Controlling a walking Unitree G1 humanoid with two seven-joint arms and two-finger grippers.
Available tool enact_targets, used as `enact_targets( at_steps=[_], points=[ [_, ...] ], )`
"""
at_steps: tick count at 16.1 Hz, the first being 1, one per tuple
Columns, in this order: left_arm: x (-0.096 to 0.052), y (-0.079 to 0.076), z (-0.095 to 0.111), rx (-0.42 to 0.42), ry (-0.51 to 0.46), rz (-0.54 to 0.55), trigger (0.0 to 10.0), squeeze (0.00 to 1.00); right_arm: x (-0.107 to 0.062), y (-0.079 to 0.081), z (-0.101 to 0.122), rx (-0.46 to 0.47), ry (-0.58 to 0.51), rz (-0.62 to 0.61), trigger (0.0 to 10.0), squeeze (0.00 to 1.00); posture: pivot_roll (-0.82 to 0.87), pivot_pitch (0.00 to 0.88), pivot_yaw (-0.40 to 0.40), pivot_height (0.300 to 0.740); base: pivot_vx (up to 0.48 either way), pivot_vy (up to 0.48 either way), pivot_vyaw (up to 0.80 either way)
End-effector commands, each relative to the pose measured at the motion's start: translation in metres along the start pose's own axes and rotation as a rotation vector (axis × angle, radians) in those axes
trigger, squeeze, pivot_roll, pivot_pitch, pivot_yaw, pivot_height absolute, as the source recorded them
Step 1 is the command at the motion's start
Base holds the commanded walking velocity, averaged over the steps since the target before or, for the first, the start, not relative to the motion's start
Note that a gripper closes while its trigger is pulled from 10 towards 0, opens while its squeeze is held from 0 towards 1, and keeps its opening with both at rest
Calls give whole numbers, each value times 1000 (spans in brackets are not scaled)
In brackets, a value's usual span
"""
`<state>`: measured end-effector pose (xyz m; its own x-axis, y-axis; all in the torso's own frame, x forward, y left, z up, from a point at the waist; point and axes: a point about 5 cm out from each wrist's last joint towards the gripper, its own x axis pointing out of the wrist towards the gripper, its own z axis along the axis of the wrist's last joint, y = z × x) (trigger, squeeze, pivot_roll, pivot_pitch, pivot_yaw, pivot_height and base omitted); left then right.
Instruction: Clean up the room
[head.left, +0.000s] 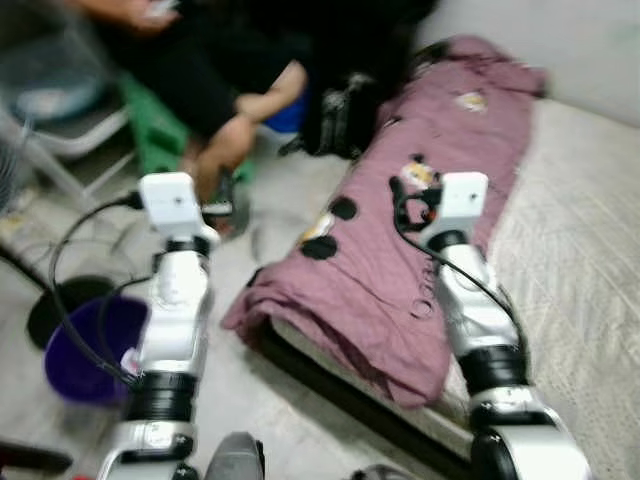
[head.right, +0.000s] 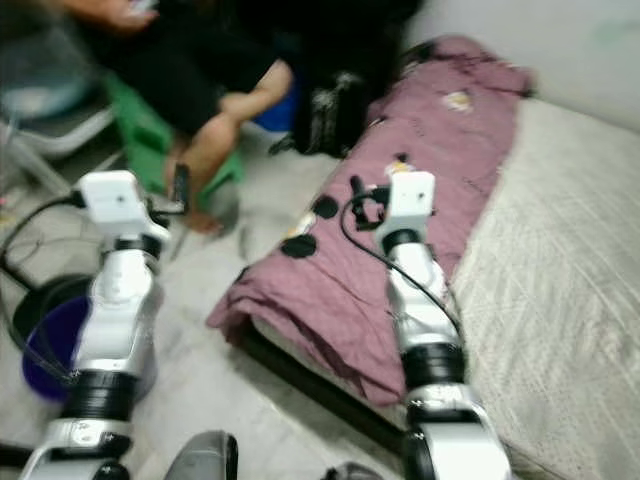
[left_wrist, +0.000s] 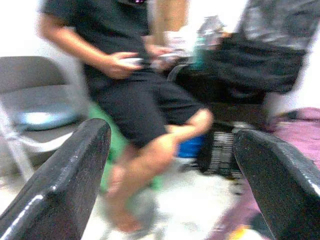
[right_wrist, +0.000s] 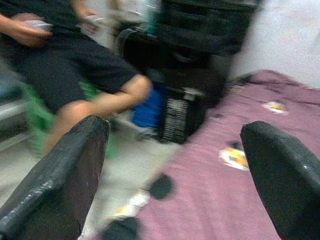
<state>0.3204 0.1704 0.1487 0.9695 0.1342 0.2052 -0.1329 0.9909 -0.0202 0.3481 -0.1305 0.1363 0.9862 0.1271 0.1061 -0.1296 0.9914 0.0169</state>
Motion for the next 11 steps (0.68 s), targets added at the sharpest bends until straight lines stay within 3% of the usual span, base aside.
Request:
enact_targets(
  at_steps=[1, 11],
  points=[
    [1, -7, 3, -9, -9, -19, 10000, 0, 0, -6, 4, -15, -14, -7, 10000, 0, 15, 0, -54, 740, 0, 0, 800],
    [-1, -8, 2, -20, -9, -34, 10000, 0, -1, -5, 1, -13, -5, 5, 10000, 0, 17, 0, -56, 740, 0, 0, 800]
  ],
)
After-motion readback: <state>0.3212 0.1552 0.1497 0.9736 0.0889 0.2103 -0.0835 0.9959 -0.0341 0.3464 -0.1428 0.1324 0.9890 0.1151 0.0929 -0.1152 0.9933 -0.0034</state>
